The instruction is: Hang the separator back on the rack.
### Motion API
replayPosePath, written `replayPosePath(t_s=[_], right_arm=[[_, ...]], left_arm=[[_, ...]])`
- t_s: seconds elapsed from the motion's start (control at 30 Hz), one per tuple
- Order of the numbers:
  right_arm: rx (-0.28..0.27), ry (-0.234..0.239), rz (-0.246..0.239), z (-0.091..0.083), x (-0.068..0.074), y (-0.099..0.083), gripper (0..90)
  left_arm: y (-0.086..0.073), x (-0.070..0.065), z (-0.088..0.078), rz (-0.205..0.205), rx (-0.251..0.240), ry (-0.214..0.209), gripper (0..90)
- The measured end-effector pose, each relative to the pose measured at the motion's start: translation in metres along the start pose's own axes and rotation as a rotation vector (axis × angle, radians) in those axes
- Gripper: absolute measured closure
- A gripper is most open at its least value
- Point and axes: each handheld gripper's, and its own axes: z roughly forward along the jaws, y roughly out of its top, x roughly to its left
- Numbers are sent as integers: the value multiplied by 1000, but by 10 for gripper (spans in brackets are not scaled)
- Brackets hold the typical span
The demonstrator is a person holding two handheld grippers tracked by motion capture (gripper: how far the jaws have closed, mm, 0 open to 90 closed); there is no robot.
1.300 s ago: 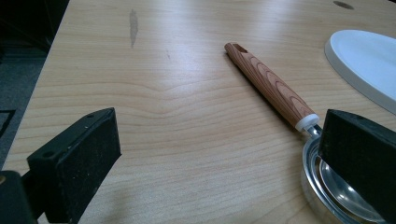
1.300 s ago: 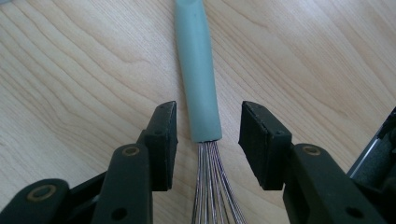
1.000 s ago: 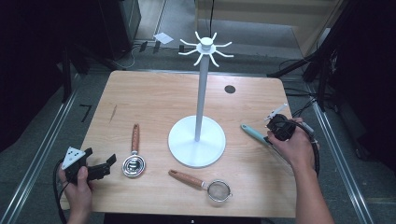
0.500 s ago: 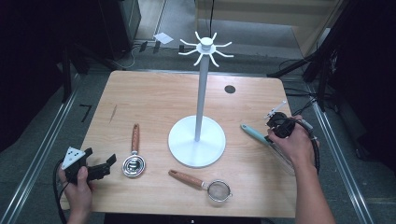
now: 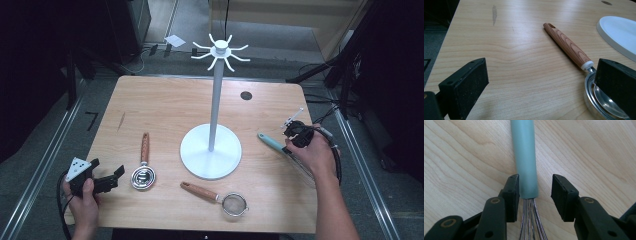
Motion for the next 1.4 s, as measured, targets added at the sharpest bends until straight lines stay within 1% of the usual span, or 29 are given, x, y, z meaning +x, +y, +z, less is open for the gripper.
replayPosePath(t_s=[0.07, 0.13, 0.2, 0.23, 0.37, 0.4, 0.47, 0.53, 0.7, 0.77, 0.8, 0.87, 0.9, 0.93, 0.97, 1.13, 1.2, 1.27, 1.3, 1.33, 1.37, 1.4], right_arm=[[3, 1, 0, 0, 0, 0, 607], [10, 15, -1, 2, 0, 2, 615], [14, 18, 7, 3, 0, 2, 616], [17, 22, -1, 4, -2, 3, 620], [27, 29, -1, 6, -1, 6, 628], [44, 33, -18, 8, 1, 8, 631], [48, 33, -15, 9, 2, 9, 631], [79, 34, -29, 12, 3, 11, 631], [95, 43, -24, 17, 3, 12, 640], [107, 48, -25, 20, 3, 14, 650], [123, 50, -27, 21, 3, 14, 653], [127, 48, -27, 23, 2, 14, 660], [138, 54, -19, 25, 3, 14, 670], [138, 54, -19, 25, 3, 14, 670], [152, 64, -17, 25, 2, 14, 681], [149, 71, -22, 26, 1, 14, 685], [162, 70, -24, 27, 2, 16, 690], [162, 69, -24, 27, 2, 16, 694], [164, 92, -23, 27, 2, 17, 706], [164, 92, -23, 27, 2, 17, 706], [163, 106, -20, 27, 2, 17, 706], [163, 88, -23, 27, 4, 18, 708]], left_arm=[[0, 0, 0, 0, 0, 0, 0], [0, 0, 0, -2, -2, -2, 0], [0, 0, 0, -4, -2, -2, 0], [0, 0, 0, -3, 0, -1, 0], [0, 0, 0, -6, 1, -1, 0], [0, 0, 0, -7, -2, -2, 0], [0, 0, 0, -4, -3, -3, 0], [0, 0, 0, -4, -1, -3, 0], [0, 0, 0, -6, 1, -2, 0], [0, 0, 0, -7, -2, -3, 0], [0, 1, 0, -8, -4, -4, 0], [0, 1, 0, -8, -6, -5, 0], [0, 1, 0, -10, -7, -7, 0], [0, 1, 0, -10, -7, -7, 0], [0, 1, 0, -11, -7, -6, 0], [0, 1, 0, -11, -5, -6, 0], [0, 1, 0, -12, -7, -6, 0], [0, 1, -1, -12, -9, -6, 0], [0, 1, -1, -9, -11, -8, 0], [0, 1, -1, -9, -11, -8, 0], [0, 1, -1, -10, -10, -7, 0], [-1, 1, -1, -10, -13, -7, 0]])
